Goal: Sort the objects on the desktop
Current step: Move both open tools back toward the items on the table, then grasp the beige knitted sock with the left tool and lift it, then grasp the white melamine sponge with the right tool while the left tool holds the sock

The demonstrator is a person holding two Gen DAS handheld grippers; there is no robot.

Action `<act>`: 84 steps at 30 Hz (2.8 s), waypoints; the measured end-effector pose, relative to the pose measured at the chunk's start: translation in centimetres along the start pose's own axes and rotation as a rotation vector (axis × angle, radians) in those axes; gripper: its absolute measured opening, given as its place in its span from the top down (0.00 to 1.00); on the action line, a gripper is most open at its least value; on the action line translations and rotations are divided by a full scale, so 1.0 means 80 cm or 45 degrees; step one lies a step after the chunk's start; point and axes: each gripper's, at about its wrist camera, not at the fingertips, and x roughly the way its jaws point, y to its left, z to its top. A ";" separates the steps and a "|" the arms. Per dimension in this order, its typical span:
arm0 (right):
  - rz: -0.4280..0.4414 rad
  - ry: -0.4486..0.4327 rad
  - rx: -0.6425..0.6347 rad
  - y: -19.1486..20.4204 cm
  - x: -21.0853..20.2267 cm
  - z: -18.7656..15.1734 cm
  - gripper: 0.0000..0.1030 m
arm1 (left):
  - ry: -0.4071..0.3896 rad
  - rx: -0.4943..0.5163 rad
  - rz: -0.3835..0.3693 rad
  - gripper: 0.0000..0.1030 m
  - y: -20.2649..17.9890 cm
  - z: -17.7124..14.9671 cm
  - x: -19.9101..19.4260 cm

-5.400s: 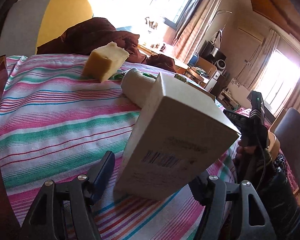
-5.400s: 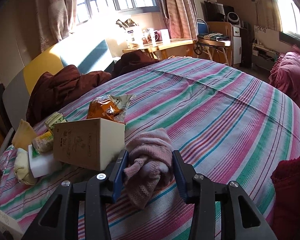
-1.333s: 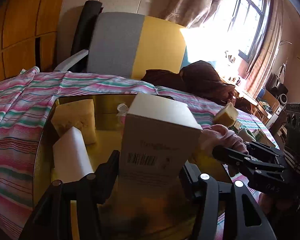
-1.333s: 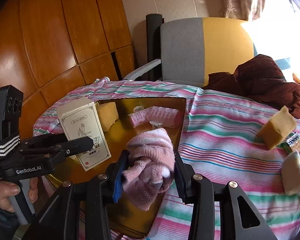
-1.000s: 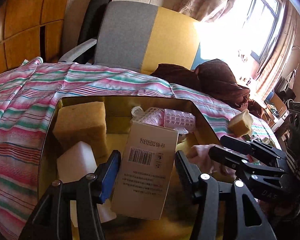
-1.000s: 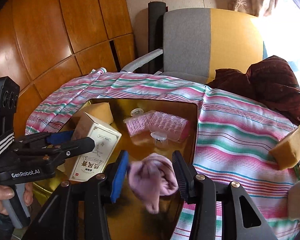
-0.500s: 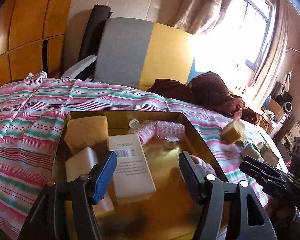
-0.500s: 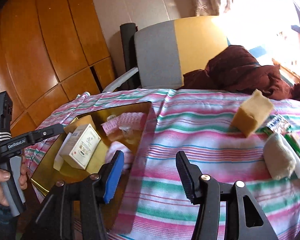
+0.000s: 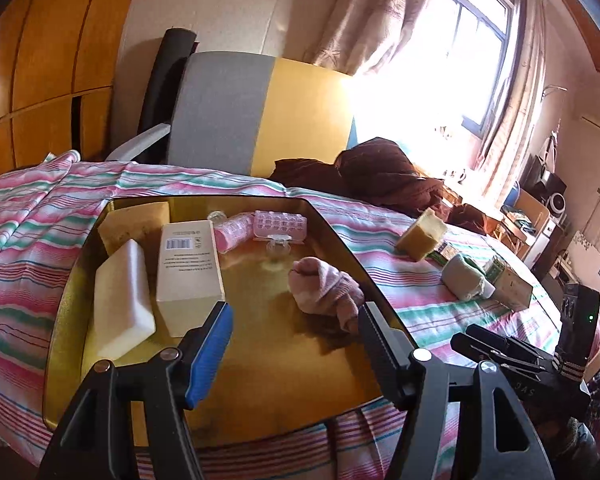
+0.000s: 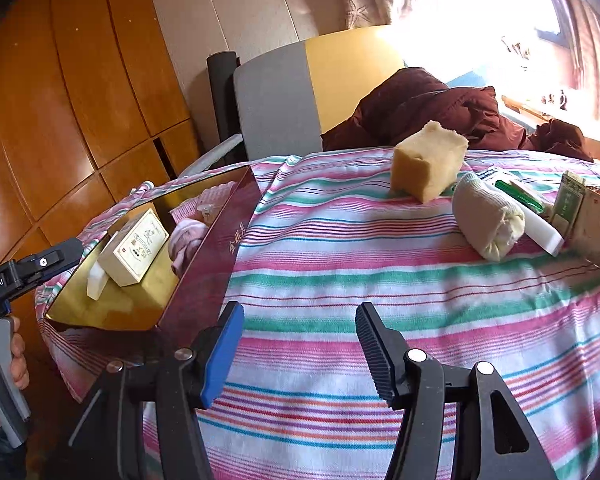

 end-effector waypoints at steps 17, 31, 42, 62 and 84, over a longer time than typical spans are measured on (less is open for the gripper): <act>-0.288 -0.136 0.153 -0.098 -0.054 -0.034 0.33 | 0.212 0.116 -0.368 0.21 -0.131 -0.002 0.046; -0.403 -0.253 0.136 -0.138 -0.067 -0.038 0.30 | 0.499 0.033 -0.486 0.22 -0.239 0.035 0.178; -0.207 -0.238 0.285 -0.169 -0.057 -0.045 0.29 | 0.664 -0.112 -0.524 0.28 -0.278 0.048 0.265; -0.101 -0.240 0.330 -0.177 -0.056 -0.048 0.28 | 0.697 -0.162 -0.473 0.40 -0.292 0.032 0.332; -0.118 -0.189 0.317 -0.175 -0.050 -0.047 0.27 | 0.460 0.265 -0.457 0.47 -0.232 -0.035 0.155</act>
